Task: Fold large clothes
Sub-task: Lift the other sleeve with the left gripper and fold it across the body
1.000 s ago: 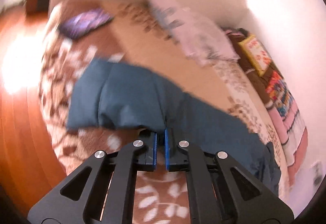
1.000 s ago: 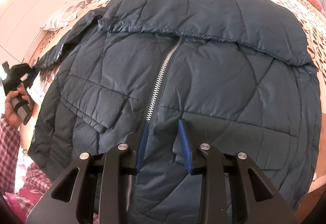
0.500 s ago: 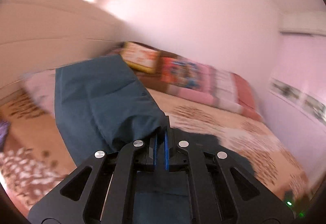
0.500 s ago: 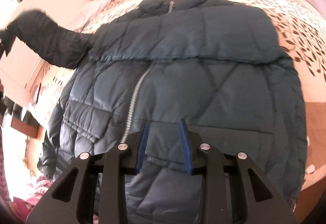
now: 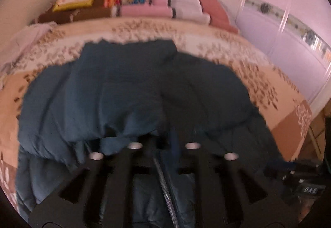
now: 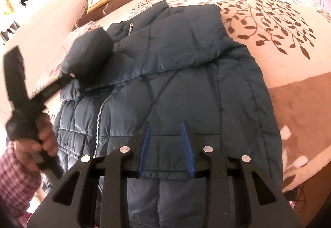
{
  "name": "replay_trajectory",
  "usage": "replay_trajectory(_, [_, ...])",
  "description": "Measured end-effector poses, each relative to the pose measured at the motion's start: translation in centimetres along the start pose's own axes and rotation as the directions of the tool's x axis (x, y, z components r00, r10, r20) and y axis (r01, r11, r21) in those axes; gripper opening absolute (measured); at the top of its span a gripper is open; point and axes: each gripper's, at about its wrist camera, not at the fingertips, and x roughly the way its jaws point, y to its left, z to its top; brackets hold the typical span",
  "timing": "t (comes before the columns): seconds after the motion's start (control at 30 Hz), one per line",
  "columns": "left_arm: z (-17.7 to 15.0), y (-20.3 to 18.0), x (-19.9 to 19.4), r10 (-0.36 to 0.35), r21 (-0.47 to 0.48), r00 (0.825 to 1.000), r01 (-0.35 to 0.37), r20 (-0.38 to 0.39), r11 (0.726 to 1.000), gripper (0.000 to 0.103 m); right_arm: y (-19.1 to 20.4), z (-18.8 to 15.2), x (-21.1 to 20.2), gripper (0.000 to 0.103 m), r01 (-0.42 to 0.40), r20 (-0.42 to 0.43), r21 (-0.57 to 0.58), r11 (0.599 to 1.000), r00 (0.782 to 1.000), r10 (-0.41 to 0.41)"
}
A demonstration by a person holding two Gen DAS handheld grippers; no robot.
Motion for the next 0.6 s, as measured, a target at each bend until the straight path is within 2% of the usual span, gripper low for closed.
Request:
replay_trajectory(0.03, [-0.3, -0.7, -0.1, -0.011, 0.005, 1.0, 0.011, -0.016, 1.0, 0.06, 0.0, 0.0, 0.0, 0.033, 0.0, -0.003, 0.0, 1.0, 1.0, 0.0])
replay_trajectory(0.07, [-0.5, -0.9, -0.2, -0.019, 0.013, 1.0, 0.019, -0.017, 1.0, 0.073, -0.1, 0.0, 0.2, 0.033, 0.001, -0.01, 0.001, 1.0, 1.0, -0.001])
replay_trajectory(0.17, [-1.5, -1.7, -1.4, -0.054, 0.079, 0.998, 0.057, -0.028, 0.995, 0.079, 0.2, 0.0, 0.8, 0.033, -0.002, -0.027, 0.006, 1.0, 1.0, 0.002])
replay_trajectory(0.27, [-2.5, -2.1, -2.7, -0.076, 0.137, 0.996, 0.081, -0.042, 0.987, 0.08, 1.0, 0.4, 1.5, 0.033, -0.006, -0.046, 0.0, 1.0, 0.999, 0.006])
replay_trajectory(0.33, [-2.9, -1.9, -4.0, -0.096, 0.148, 0.995, 0.101, -0.04, 0.984, 0.08, 1.6, 0.8, 1.7, 0.033, -0.016, -0.05, -0.012, 1.0, 0.999, 0.015])
replay_trajectory(0.4, [-3.8, -1.0, -5.3, -0.115, 0.12, 0.993, 0.119, -0.035, 0.986, 0.08, 2.8, 1.2, 1.7, 0.033, -0.022, -0.049, -0.045, 0.999, 0.999, 0.019])
replay_trajectory(0.43, [-4.1, -0.5, -5.8, -0.117, 0.104, 0.992, 0.12, -0.034, 0.987, 0.08, 3.4, 1.4, 1.8, 0.053, -0.024, -0.049, -0.06, 0.998, 0.999, 0.021])
replay_trajectory(0.5, [-5.1, 0.7, -7.0, -0.102, 0.064, 0.995, 0.103, -0.023, 0.993, 0.08, 4.8, 1.7, 1.6, 0.075, -0.029, -0.022, -0.093, 0.995, 0.999, 0.027])
replay_trajectory(0.6, [-6.3, 2.6, -8.4, -0.069, -0.011, 0.998, 0.069, -0.006, 0.998, 0.08, 7.1, 2.1, 1.8, 0.076, -0.037, 0.0, -0.162, 0.986, 0.999, 0.037])
